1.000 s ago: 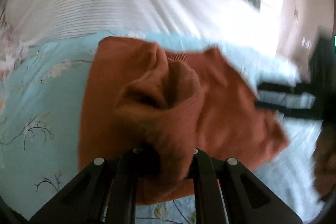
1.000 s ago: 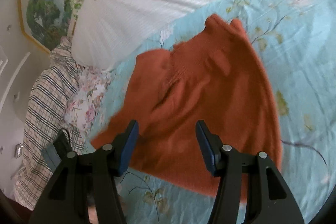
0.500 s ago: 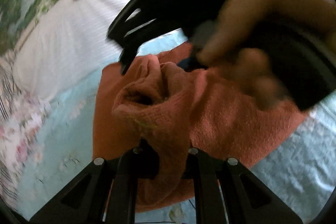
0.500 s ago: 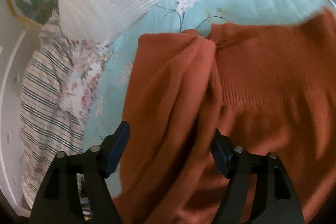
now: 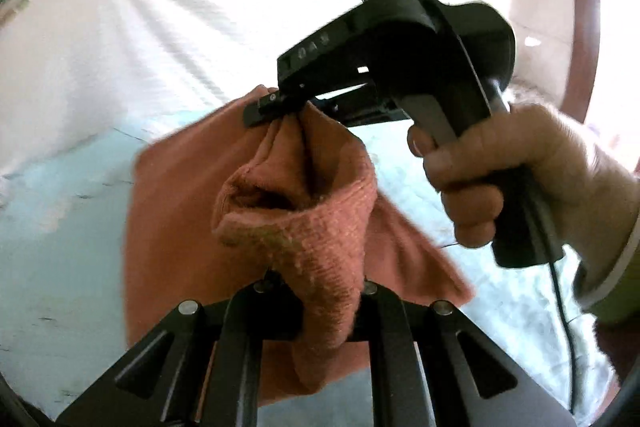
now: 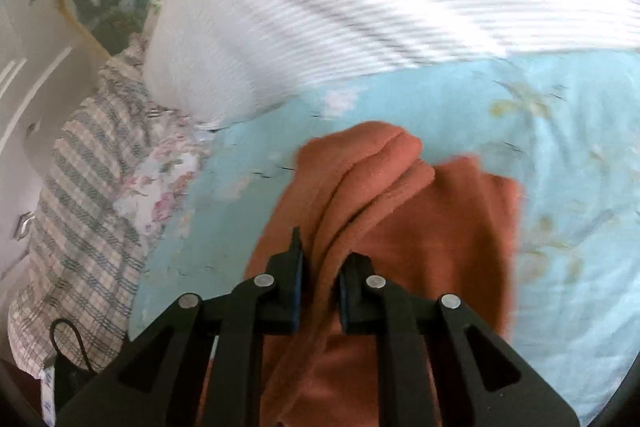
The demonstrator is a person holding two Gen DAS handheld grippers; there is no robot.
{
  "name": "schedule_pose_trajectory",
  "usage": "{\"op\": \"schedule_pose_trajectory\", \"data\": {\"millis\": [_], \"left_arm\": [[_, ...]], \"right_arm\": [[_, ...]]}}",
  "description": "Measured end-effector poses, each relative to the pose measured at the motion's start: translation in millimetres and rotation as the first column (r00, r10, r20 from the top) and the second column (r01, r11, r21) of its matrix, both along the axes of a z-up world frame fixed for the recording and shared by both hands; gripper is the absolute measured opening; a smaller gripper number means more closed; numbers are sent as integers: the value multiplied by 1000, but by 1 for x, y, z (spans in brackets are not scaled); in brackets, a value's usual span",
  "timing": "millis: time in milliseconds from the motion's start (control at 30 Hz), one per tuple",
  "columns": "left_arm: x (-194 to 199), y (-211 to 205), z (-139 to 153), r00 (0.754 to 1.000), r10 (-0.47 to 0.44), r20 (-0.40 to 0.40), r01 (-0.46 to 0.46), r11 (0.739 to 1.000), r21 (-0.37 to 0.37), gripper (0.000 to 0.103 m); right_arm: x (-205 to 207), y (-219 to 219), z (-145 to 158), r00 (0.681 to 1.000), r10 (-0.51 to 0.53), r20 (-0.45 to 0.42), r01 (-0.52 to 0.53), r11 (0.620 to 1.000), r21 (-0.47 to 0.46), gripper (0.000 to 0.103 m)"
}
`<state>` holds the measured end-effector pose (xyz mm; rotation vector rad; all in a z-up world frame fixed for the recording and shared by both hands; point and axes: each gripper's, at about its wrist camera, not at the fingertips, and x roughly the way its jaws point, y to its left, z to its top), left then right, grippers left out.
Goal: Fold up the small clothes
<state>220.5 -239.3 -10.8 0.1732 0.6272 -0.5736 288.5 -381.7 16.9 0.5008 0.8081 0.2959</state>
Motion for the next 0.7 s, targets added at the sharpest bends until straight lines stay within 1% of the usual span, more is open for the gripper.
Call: {"op": "schedule_pose_trajectory", "data": {"millis": [67, 167, 200, 267, 333, 367, 433, 500, 533, 567, 600, 633, 667, 700], "left_arm": [[7, -16, -14, 999, -19, -50, 20, 1000, 16, 10], [16, -24, -28, 994, -19, -107, 22, 999, 33, 10], [18, -24, -30, 994, -17, -112, 21, 999, 34, 10], [16, -25, -28, 995, -23, -102, 27, 999, 34, 10], [12, -25, -25, 996, -35, -85, 39, 999, 38, 10], [14, -26, -25, 996, -36, -81, 40, 998, 48, 10], [17, -29, -32, 994, -37, -102, 44, 997, 65, 11], [17, -32, -37, 990, -43, -131, 51, 997, 61, 13], [16, -29, -35, 988, -53, -144, 60, 997, 44, 15], [16, -25, -35, 986, -61, -153, 66, 997, 29, 21], [14, -20, -33, 983, -76, -168, 78, 997, 5, 24], [12, -14, -30, 980, -82, -180, 82, 997, -10, 32], [8, -7, -28, 979, -88, -186, 85, 996, -25, 39], [5, 2, -25, 979, -90, -185, 84, 996, -38, 43]], "right_arm": [[-3, -19, -21, 998, -36, -53, 35, 999, -2, 15], [-5, -28, -43, 993, -55, -106, 52, 998, -29, 15], [-7, -31, -46, 993, -58, -107, 56, 998, -23, 15], [-14, -35, -43, 995, -62, -81, 62, 998, 3, 15], [-19, -36, -38, 996, -65, -54, 65, 998, 3, 15], [-19, -37, -40, 996, -70, -56, 70, 998, -1, 15], [-17, -37, -47, 992, -96, -85, 93, 995, -48, 15], [-17, -34, -54, 989, -109, -98, 100, 991, -88, 15], [-19, -32, -54, 989, -112, -97, 102, 989, -106, 15], [-21, -31, -53, 989, -120, -91, 109, 987, -120, 17], [-25, -30, -49, 988, -133, -77, 122, 983, -137, 23], [-29, -30, -46, 986, -150, -68, 138, 978, -154, 32], [-34, -31, -42, 983, -171, -62, 159, 973, -166, 35], [-39, -32, -38, 980, -192, -52, 181, 969, -170, 42]]}}
